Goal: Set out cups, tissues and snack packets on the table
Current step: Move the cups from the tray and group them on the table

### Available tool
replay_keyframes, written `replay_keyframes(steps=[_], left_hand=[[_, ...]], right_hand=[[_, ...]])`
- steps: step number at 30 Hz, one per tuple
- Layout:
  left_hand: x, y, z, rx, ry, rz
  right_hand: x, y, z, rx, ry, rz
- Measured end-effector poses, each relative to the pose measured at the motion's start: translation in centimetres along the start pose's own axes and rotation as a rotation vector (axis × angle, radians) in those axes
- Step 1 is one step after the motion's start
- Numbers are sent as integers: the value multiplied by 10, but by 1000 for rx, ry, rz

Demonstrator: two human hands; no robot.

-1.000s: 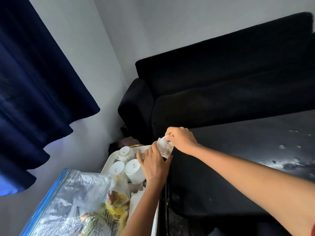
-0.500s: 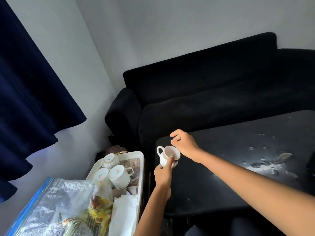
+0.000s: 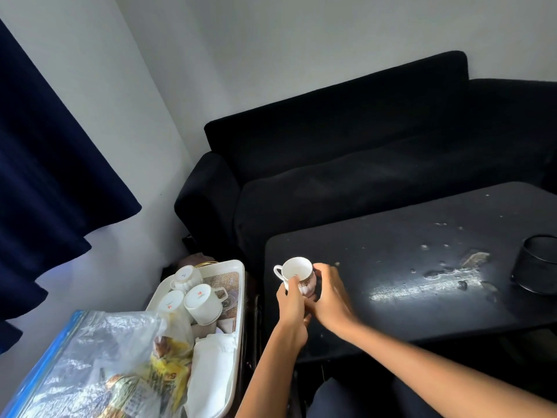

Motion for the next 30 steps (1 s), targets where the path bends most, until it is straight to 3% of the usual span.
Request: replay_keyframes(steps=[9,13,22,30], left_hand=[[-18,9,-15,-39,-171,-142],[-30,8,-27,-78,-200,-183],[-45,-8,-60,-255,-437,-164],[-50,-41,-76,-249,-548,-165]], right_hand=[[1,1,28,-142,-11,199],[-1,-2,59,-268,-129,194],[-5,-6,104,-234,-115,165],[-19,-22,126,-206,-112,170]])
Point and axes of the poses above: each hand's wrist, its own y-axis away from the middle knuckle, its own x-axis out of the back of the hand, z = x × y, the point moved 9 cm from there along -y, towards the middle knuckle, and after that the axes turned 6 degrees about y, right-handed, at the moved point
